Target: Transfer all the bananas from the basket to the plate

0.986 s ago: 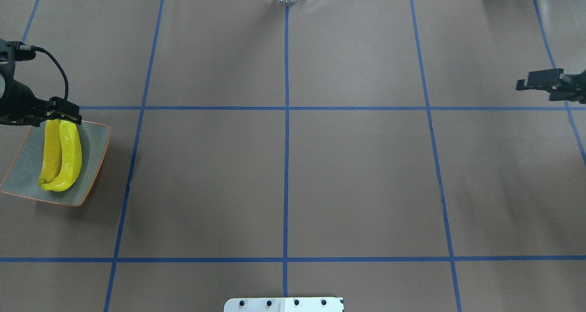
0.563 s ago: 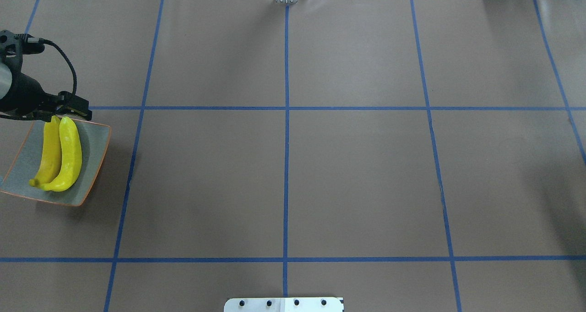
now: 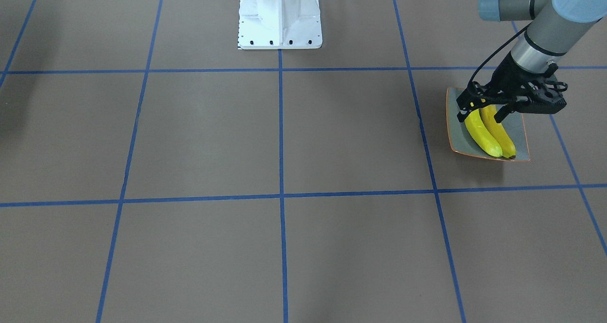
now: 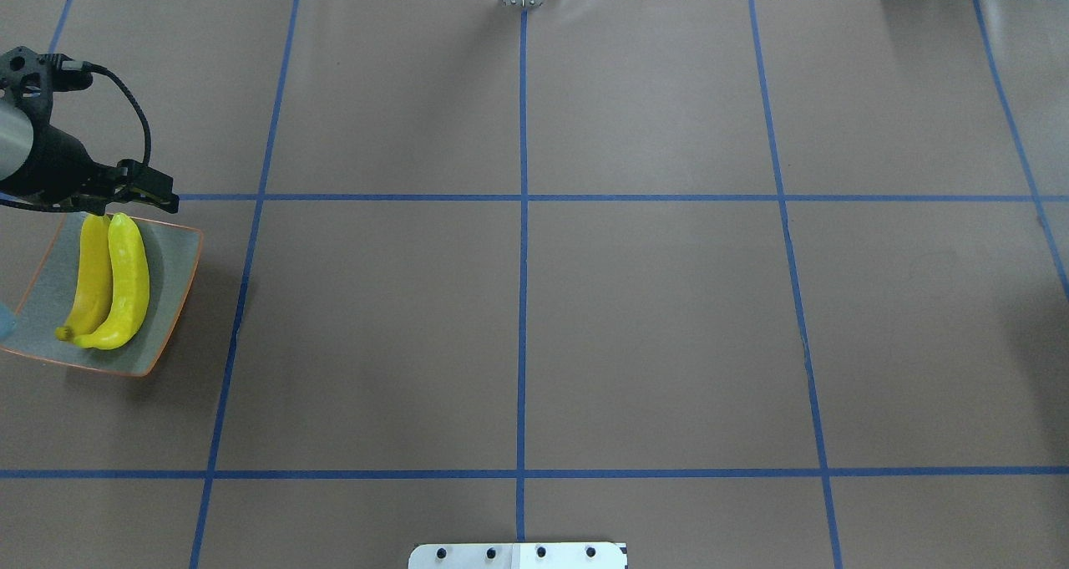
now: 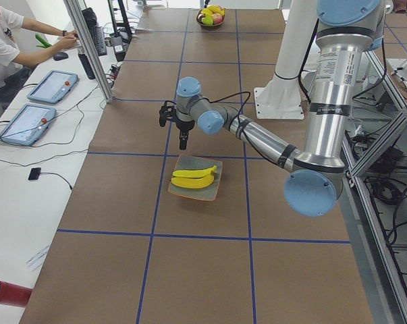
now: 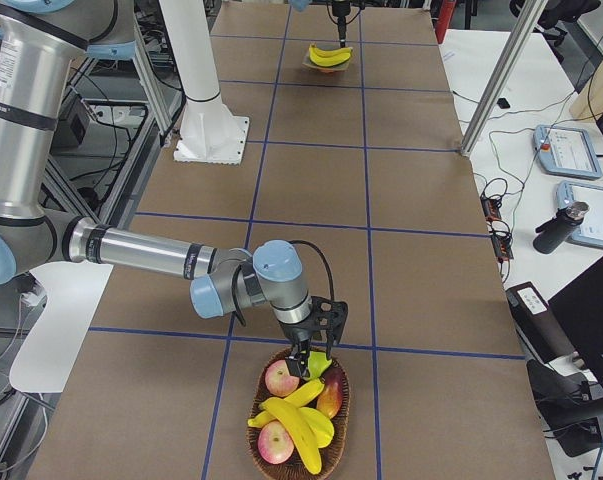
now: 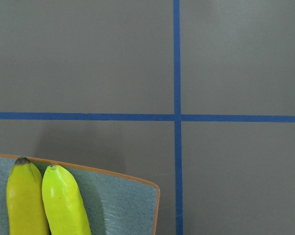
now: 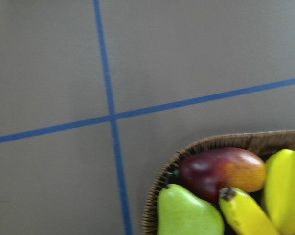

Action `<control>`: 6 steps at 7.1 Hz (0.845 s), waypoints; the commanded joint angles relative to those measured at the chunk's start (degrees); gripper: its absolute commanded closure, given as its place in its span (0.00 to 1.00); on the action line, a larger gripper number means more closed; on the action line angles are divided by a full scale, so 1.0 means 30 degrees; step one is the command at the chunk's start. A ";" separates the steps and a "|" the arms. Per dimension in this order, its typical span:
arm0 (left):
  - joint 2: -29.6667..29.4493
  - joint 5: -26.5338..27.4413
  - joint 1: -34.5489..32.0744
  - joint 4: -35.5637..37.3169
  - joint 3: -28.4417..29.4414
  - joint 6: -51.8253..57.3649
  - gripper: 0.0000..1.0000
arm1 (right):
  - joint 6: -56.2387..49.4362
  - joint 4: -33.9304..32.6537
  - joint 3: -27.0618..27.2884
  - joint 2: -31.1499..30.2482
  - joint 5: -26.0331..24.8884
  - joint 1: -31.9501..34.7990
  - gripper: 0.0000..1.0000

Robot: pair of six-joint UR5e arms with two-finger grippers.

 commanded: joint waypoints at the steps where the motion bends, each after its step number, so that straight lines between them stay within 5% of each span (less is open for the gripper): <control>1: -0.0063 0.0000 -0.0007 0.0000 0.0032 0.0000 0.00 | 0.0022 -0.2036 -0.1274 0.0734 -0.0689 0.0064 0.00; 6: -0.0238 0.0029 -0.0007 -0.0029 -0.0085 -0.0674 0.00 | 0.0230 -0.1948 -0.4037 0.1352 -0.0631 0.0064 0.01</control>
